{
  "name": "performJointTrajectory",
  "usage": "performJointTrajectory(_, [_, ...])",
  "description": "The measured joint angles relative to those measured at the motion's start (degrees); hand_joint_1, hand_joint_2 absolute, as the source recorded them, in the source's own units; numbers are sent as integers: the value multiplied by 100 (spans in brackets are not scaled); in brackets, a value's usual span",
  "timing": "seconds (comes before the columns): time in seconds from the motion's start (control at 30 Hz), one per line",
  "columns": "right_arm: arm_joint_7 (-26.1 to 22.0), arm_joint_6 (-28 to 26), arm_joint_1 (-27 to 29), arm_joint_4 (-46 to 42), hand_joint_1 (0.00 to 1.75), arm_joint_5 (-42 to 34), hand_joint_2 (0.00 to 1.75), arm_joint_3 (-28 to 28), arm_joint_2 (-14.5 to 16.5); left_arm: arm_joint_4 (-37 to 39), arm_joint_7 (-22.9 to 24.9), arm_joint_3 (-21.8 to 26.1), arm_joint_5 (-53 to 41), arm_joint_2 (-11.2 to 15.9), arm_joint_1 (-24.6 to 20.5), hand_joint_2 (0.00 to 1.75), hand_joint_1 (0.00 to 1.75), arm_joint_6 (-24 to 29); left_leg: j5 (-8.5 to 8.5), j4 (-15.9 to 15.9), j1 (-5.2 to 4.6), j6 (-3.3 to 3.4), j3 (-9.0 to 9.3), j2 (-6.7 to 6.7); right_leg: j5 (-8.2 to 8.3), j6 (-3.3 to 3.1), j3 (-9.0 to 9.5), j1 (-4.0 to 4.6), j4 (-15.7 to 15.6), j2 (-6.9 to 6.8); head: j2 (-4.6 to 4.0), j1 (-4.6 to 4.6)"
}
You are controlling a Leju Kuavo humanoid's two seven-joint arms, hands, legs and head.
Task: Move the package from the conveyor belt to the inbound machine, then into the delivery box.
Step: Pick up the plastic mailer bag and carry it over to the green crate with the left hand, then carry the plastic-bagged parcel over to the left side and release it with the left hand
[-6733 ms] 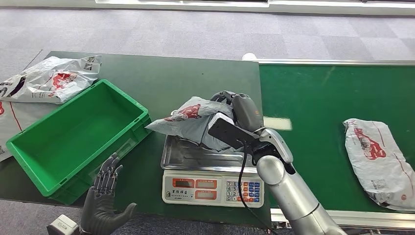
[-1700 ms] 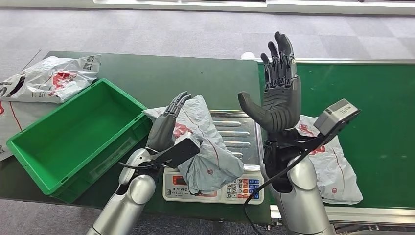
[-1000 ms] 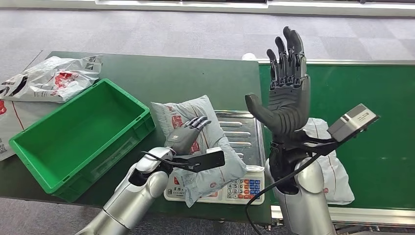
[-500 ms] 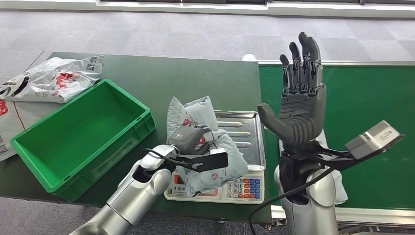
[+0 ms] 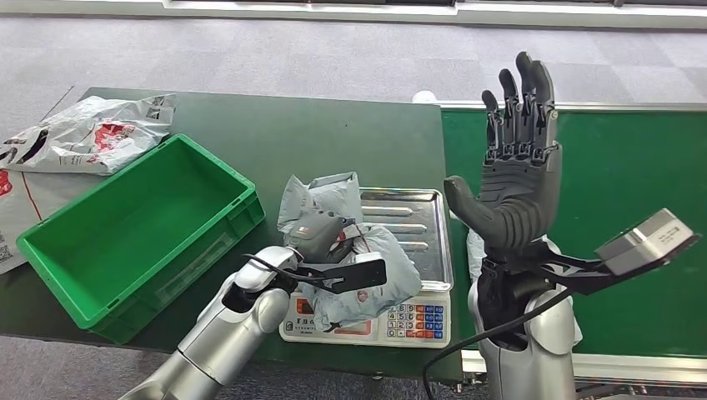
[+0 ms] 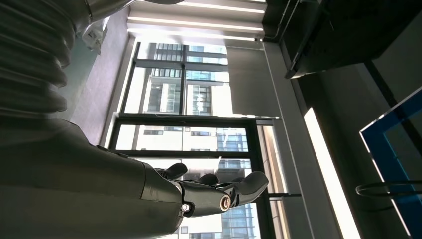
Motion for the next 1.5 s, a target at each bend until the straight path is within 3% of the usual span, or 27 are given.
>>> performJointTrajectory(0.07, [6, -4, 12, -5, 0, -11, 175, 0, 0, -300, -62, 119, 16, 98, 17, 175, 175, 404, 6, 1, 1, -6, -16, 2, 6, -4, -15, 4, 6, 4, 0, 0])
performJointTrajectory(0.13, [13, -20, 30, -6, 0, -39, 175, 0, -2, -952, -62, 546, 196, 353, -79, 175, 175, 1389, 19, 2, 6, -22, -49, 22, 25, -19, -61, 15, 11, 23, 0, 1])
performJointTrajectory(0.2, [9, -44, 50, -6, 0, -66, 175, 0, -5, -1557, -39, 1358, 373, 583, -333, 175, 175, 2454, 28, 0, 11, -35, -68, 61, 45, -36, -102, 25, 12, 56, 0, 0])
performJointTrajectory(0.27, [1, -62, 62, -7, 0, -80, 175, -1, -9, -1962, -112, 2180, 330, 669, -538, 175, 175, 2922, 31, -5, 12, -39, -61, 75, 47, -44, -107, 28, 12, 66, 0, -2])
performJointTrajectory(0.33, [-2, -68, 62, -7, 0, -87, 175, -2, -13, -2232, -158, 2623, 185, 685, -604, 175, 175, 2972, 36, -10, 15, -44, -58, 47, 37, -46, -94, 32, 12, 42, 0, -3])
performJointTrajectory(0.63, [-80, -117, 76, 98, 0, -212, 175, -2, -33, -2371, 177, 3452, -15, 1083, -810, 175, 175, 3124, 43, -12, 22, -52, -69, 22, 32, -50, -95, 38, 14, 25, 0, -1])
performJointTrajectory(1.37, [-109, -108, 102, 224, 0, -294, 175, 0, -84, -2378, 246, 3695, -55, 1196, -773, 175, 175, 3113, 43, -12, 22, -54, -74, 15, 32, -50, -97, 37, 13, 22, 0, -2])
performJointTrajectory(1.4, [-129, -104, 117, 237, 0, -320, 175, 1, -102, -2379, 245, 3720, -70, 1204, -744, 175, 146, 3093, 43, -12, 22, -54, -74, 15, 32, -50, -97, 37, 13, 22, 0, -1])
performJointTrajectory(1.5, [-202, -98, 150, 296, 0, -387, 175, 7, -171, -2378, 213, 3792, -164, 1217, -634, 175, 15, 2996, 43, -12, 21, -54, -75, 15, 32, -50, -98, 37, 13, 21, 0, -1])
